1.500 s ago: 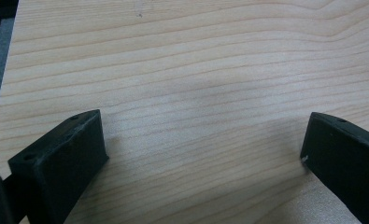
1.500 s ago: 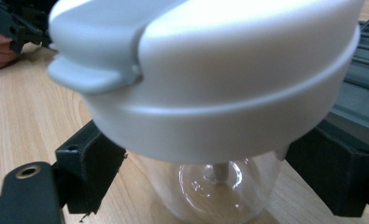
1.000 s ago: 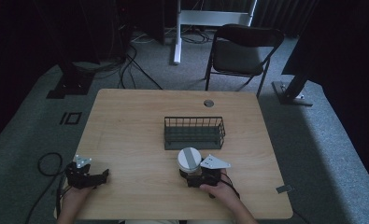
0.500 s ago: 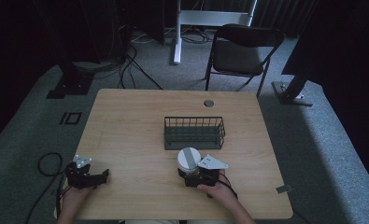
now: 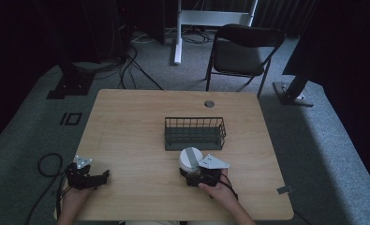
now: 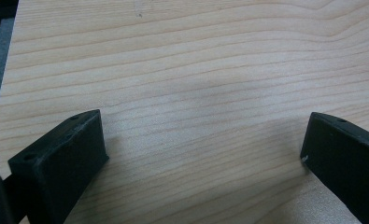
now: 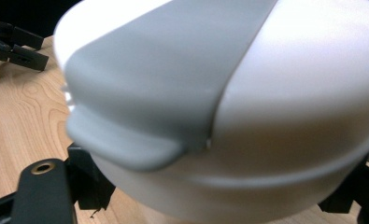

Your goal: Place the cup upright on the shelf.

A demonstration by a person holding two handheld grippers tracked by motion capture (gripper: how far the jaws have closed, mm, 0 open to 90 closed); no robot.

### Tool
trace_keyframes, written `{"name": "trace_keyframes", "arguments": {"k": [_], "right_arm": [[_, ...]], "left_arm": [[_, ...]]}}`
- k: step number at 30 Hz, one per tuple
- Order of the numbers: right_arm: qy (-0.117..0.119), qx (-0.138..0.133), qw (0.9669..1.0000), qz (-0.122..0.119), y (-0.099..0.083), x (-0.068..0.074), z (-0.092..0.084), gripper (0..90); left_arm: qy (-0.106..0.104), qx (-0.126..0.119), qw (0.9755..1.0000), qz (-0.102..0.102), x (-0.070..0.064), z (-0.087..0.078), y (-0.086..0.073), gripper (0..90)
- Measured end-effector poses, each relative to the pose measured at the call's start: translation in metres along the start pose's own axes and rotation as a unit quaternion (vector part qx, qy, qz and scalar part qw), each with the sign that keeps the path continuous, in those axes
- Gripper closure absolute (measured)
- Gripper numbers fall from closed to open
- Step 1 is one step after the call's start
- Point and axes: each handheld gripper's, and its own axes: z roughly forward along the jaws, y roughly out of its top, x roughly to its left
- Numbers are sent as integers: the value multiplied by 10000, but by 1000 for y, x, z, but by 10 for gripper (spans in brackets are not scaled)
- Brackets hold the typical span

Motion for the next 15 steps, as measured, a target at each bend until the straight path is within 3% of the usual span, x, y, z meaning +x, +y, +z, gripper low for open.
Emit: {"name": "trace_keyframes", "arguments": {"k": [15], "right_arm": [[64,-7,10000,31,10,-3,-5,182]], "left_arm": [[-1,-1,10000,0,0,0,0,2]]}}
